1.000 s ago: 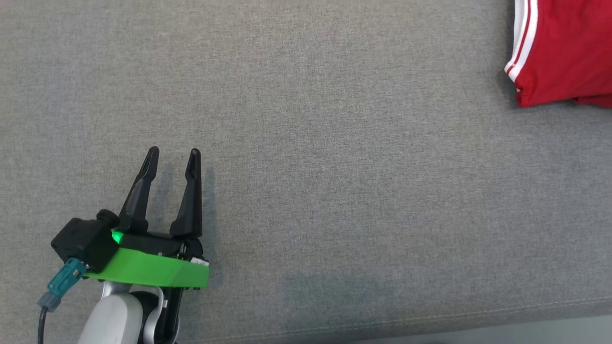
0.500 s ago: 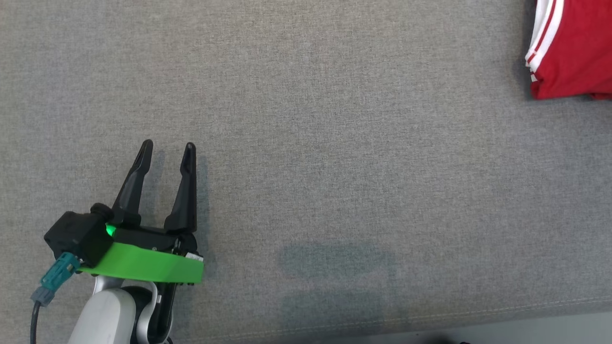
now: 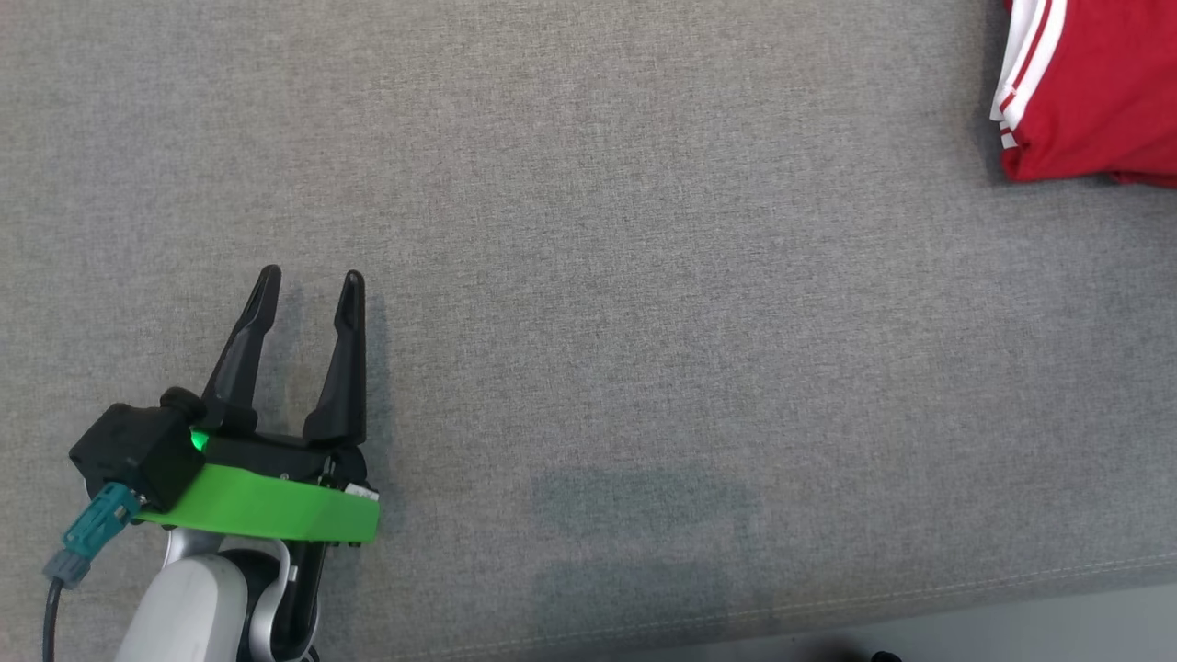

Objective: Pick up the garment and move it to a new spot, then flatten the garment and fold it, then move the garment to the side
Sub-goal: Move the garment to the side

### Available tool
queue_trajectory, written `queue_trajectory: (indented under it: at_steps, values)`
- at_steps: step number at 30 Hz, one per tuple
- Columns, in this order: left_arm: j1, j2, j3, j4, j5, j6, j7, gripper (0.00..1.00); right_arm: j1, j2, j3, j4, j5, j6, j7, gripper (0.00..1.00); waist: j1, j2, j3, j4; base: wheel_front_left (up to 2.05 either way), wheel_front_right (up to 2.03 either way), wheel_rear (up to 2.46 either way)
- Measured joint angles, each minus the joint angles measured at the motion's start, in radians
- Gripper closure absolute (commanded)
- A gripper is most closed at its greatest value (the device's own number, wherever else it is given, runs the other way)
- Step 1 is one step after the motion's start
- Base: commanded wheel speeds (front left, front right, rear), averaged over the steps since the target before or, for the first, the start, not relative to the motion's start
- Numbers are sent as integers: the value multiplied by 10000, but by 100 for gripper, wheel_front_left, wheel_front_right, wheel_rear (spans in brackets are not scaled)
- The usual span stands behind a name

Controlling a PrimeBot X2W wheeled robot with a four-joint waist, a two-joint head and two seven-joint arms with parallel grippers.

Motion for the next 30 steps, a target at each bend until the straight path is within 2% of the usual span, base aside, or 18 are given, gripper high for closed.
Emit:
queue_trajectory:
  at_steps: [5,16,24,30]
  values:
    - [0,35,190,0,0,90,-4,0,0,288,-136,125,65,-67,-470,0,0,0,-83,-158,0,0,0]
    - [-4,-36,0,138,-31,-17,-178,0,-868,-19,-585,61,-190,-69,-1177,0,0,0,-623,-582,0,0,0]
    - [-346,-299,-12,474,-119,-174,-368,0,-1181,472,-901,-859,-523,81,-1289,0,0,0,-1273,-899,0,0,0]
    - [-405,-523,174,878,-366,-92,-506,0,-1328,938,-1283,-2403,-1488,75,-1287,0,0,0,-1866,-1086,0,0,0]
